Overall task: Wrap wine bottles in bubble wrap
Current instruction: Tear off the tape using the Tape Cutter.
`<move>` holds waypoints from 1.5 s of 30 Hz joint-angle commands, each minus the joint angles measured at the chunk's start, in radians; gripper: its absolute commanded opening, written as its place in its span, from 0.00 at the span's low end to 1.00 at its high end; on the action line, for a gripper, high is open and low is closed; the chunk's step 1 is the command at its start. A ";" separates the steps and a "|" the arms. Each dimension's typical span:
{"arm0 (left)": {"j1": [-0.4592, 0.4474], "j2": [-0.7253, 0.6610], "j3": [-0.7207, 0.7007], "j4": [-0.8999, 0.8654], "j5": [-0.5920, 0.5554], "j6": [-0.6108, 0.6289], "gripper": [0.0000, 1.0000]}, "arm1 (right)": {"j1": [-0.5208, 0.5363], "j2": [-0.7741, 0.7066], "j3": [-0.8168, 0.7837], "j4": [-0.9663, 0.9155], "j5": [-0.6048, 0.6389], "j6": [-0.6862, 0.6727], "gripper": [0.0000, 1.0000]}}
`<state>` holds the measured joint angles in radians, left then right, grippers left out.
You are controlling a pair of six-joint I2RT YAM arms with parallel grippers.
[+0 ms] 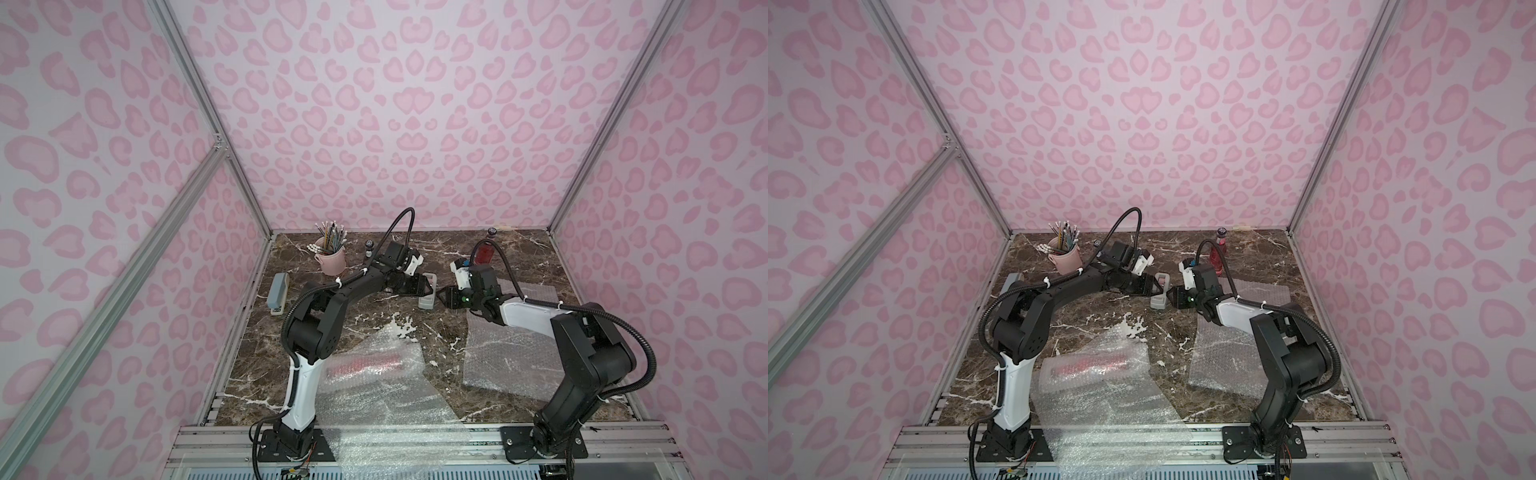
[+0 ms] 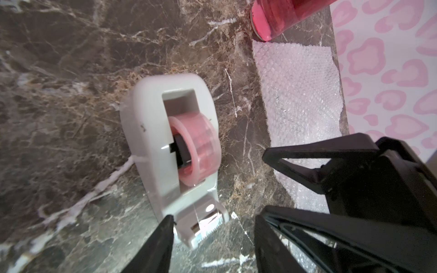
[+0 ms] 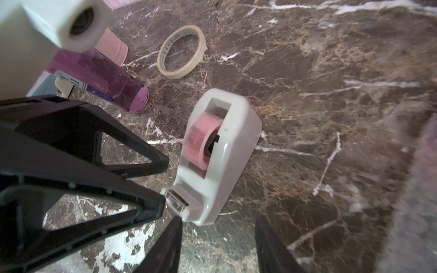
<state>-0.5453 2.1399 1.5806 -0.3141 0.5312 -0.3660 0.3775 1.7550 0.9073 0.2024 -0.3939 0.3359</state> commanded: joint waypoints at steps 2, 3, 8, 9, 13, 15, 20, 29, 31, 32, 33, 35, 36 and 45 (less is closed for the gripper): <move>0.001 0.047 0.034 0.023 0.053 -0.034 0.53 | -0.002 0.050 0.028 0.049 -0.016 0.014 0.50; 0.002 0.055 0.039 0.020 0.059 -0.034 0.52 | -0.002 0.061 0.033 0.049 -0.019 0.015 0.50; 0.008 0.065 0.029 0.046 0.081 -0.050 0.46 | -0.002 0.106 0.048 0.069 -0.035 0.023 0.48; 0.008 0.067 0.026 0.058 0.090 -0.059 0.45 | -0.003 0.117 0.050 0.068 -0.034 0.020 0.47; 0.012 0.079 0.022 0.045 0.091 -0.051 0.39 | -0.009 0.137 0.046 0.083 -0.041 0.026 0.46; 0.015 0.086 0.017 0.050 0.100 -0.056 0.36 | -0.009 0.146 0.047 0.089 -0.043 0.028 0.46; 0.016 0.094 0.015 0.058 0.120 -0.053 0.29 | -0.011 0.166 0.043 0.102 -0.051 0.031 0.46; 0.018 0.119 0.015 0.055 0.150 -0.054 0.19 | -0.019 0.187 0.031 0.111 -0.060 0.029 0.45; 0.019 0.123 0.018 0.043 0.151 -0.053 0.16 | -0.020 0.188 0.027 0.112 -0.057 0.028 0.45; 0.021 0.122 0.017 0.041 0.153 -0.051 0.15 | -0.020 0.188 0.026 0.113 -0.055 0.028 0.44; 0.022 0.119 0.016 0.040 0.153 -0.050 0.14 | -0.020 0.191 0.024 0.112 -0.056 0.027 0.44; 0.024 0.112 0.018 0.032 0.151 -0.047 0.13 | -0.020 0.195 0.021 0.116 -0.053 0.026 0.44; 0.025 0.110 0.026 0.023 0.155 -0.044 0.09 | -0.019 0.198 0.019 0.117 -0.052 0.026 0.44; 0.024 0.095 0.090 -0.073 0.194 -0.014 0.03 | -0.020 0.218 0.006 0.131 -0.022 0.050 0.42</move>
<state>-0.5182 2.2509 1.6596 -0.3187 0.6865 -0.4015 0.3576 1.9491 0.9268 0.3985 -0.5018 0.3763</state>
